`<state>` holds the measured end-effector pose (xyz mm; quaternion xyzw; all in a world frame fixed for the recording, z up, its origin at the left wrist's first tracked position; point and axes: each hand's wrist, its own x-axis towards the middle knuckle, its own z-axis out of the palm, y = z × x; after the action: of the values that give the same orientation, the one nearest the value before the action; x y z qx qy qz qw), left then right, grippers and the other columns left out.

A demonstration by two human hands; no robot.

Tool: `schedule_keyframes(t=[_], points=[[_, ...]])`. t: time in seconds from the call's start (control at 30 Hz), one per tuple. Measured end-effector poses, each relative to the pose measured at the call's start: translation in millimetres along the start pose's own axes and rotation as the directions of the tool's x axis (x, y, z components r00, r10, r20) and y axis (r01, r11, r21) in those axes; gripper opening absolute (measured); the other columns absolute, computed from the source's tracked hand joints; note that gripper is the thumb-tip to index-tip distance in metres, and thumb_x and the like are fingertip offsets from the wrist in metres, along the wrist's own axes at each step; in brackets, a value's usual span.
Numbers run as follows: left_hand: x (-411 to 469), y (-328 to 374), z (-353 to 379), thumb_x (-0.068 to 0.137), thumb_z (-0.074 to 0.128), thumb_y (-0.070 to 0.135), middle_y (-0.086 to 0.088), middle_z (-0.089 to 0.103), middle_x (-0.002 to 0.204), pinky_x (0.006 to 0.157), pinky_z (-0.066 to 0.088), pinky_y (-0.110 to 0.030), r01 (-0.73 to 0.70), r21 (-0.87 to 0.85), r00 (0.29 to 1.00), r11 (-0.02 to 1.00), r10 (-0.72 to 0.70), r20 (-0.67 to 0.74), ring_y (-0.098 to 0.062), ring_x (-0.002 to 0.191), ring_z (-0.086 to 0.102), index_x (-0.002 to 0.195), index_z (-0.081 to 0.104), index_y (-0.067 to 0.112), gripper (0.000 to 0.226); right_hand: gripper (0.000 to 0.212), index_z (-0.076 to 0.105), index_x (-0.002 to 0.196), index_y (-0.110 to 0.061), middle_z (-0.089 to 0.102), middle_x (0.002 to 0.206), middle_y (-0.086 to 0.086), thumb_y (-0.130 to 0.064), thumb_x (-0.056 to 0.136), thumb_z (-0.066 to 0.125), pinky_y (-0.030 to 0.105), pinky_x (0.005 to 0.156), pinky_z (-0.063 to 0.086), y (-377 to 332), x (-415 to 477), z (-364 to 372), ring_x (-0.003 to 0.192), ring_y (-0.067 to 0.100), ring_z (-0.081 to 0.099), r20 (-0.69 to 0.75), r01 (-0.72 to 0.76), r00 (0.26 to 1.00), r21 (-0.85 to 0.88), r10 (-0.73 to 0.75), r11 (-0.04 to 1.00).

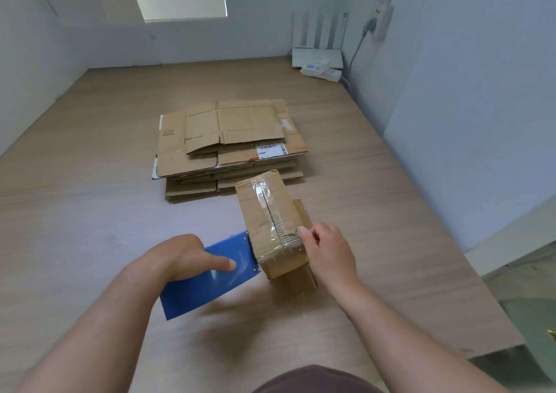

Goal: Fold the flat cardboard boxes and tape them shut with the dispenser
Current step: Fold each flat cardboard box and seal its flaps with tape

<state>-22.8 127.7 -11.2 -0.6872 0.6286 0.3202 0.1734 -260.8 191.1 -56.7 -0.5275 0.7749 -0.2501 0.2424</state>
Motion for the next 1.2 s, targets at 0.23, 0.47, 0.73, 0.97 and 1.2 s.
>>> schedule_keyframes(t=[0.23, 0.47, 0.73, 0.97, 1.2], points=[[-6.7, 9.0, 5.5, 0.07, 0.066, 0.07, 0.002, 0.058, 0.089, 0.076, 0.046, -0.031, 0.064, -0.067, 0.998, 0.996, -0.063, 0.011, -0.014, 0.082, 0.058, 0.084, 0.052, 0.023, 0.051, 0.061, 0.056, 0.078, -0.008, 0.054, 0.08, 0.005, -0.052, 0.089, 0.015, 0.03, 0.064, 0.028, 8.9, -2.4, 12.9, 0.082, 0.027, 0.05, -0.181, 0.165, 0.965, -0.153, -0.192, 0.974], [-21.9, 27.0, 10.5, 0.084, 0.058, 0.055, 0.002, 0.055, 0.092, 0.072, 0.041, -0.028, 0.142, 0.248, 0.972, 0.958, -0.087, -0.22, -0.019, 0.088, 0.055, 0.103, 0.058, 0.022, 0.038, 0.028, 0.044, 0.08, -0.015, 0.051, 0.087, 0.002, -0.032, 0.102, 0.035, 0.031, 0.067, 0.029, 6.8, 0.5, 16.5, 0.094, 0.025, 0.048, -0.11, 0.112, 0.986, -0.116, -0.125, 0.987], [-12.6, -13.4, 18.0, 0.089, 0.043, 0.048, 0.003, 0.057, 0.086, 0.064, 0.04, -0.025, 0.176, 0.195, 0.922, 0.965, -0.092, -0.377, -0.02, 0.082, 0.058, 0.096, 0.051, 0.021, 0.029, 0.033, 0.056, 0.09, -0.011, 0.058, 0.102, 0.006, -0.035, 0.101, 0.037, 0.034, 0.075, 0.036, 3.0, 6.0, 5.6, 0.103, 0.027, 0.049, -0.03, 0.07, 0.997, -0.159, -0.076, 0.985], [-12.5, -47.4, 47.5, 0.094, 0.045, 0.04, 0.002, 0.06, 0.093, 0.063, 0.037, -0.026, 0.231, 0.152, 0.889, 0.961, -0.145, -0.434, -0.021, 0.085, 0.058, 0.101, 0.054, 0.019, 0.025, 0.024, 0.049, 0.092, -0.017, 0.059, 0.094, 0.0, -0.041, 0.091, 0.056, 0.032, 0.072, 0.041, 3.6, 11.1, 1.9, 0.092, 0.022, 0.054, -0.06, -0.067, 0.996, 0.075, 0.072, 0.995], [-52.4, 41.2, 85.1, 0.104, 0.033, 0.031, 0.001, 0.052, 0.138, 0.097, 0.032, -0.021, -0.44, -0.386, 0.805, 0.811, 0.166, -0.569, -0.019, 0.13, 0.044, 0.141, 0.044, 0.014, 0.042, 0.027, 0.05, 0.074, -0.014, 0.055, 0.082, 0.001, -0.032, 0.094, 0.054, 0.031, 0.066, 0.032, 4.3, 9.1, -2.1, 0.082, 0.02, 0.05, -0.067, 0.093, 0.994, 0.027, -0.091, 0.995]])
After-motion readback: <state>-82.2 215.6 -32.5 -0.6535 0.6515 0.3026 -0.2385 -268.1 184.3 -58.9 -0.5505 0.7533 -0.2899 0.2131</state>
